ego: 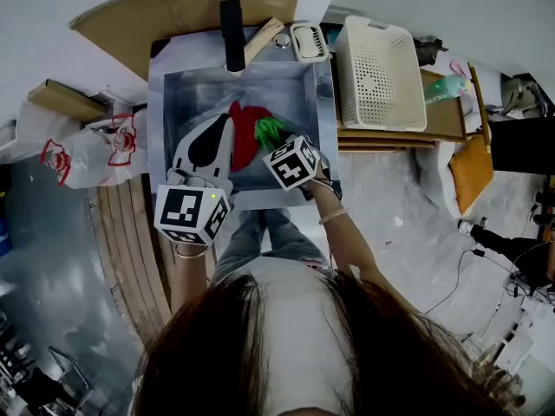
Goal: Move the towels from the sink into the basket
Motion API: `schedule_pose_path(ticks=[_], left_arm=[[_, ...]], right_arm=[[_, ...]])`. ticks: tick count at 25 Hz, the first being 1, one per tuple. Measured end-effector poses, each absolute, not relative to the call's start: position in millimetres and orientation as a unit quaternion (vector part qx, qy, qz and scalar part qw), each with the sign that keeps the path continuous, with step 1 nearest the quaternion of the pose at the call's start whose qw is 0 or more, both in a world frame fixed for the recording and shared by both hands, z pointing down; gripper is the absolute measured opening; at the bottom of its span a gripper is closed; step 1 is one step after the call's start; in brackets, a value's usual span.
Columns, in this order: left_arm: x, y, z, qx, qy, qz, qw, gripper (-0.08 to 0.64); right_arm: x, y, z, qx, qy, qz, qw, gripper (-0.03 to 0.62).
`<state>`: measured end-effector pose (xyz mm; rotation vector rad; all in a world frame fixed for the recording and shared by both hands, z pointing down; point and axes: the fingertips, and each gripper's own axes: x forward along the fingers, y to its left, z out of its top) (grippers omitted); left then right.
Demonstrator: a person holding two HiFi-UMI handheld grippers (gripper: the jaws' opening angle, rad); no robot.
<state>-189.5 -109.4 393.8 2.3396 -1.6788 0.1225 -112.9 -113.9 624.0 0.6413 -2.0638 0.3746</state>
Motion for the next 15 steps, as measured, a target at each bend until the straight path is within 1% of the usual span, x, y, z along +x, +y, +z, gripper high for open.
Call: schedule_pose_path(ticks=[6, 15], left_arm=[[-185, -102, 386, 0.819, -0.559, 0.042, 0.121, 0.005], [-184, -94, 378, 0.841, -0.528, 0.038, 0.11, 0.005]], right_arm=[[-107, -109, 608, 0.29, -0.837, 0.167, 0.434, 0.103], [-105, -104, 564, 0.35, -0.841, 0.181, 0.37, 0.103]])
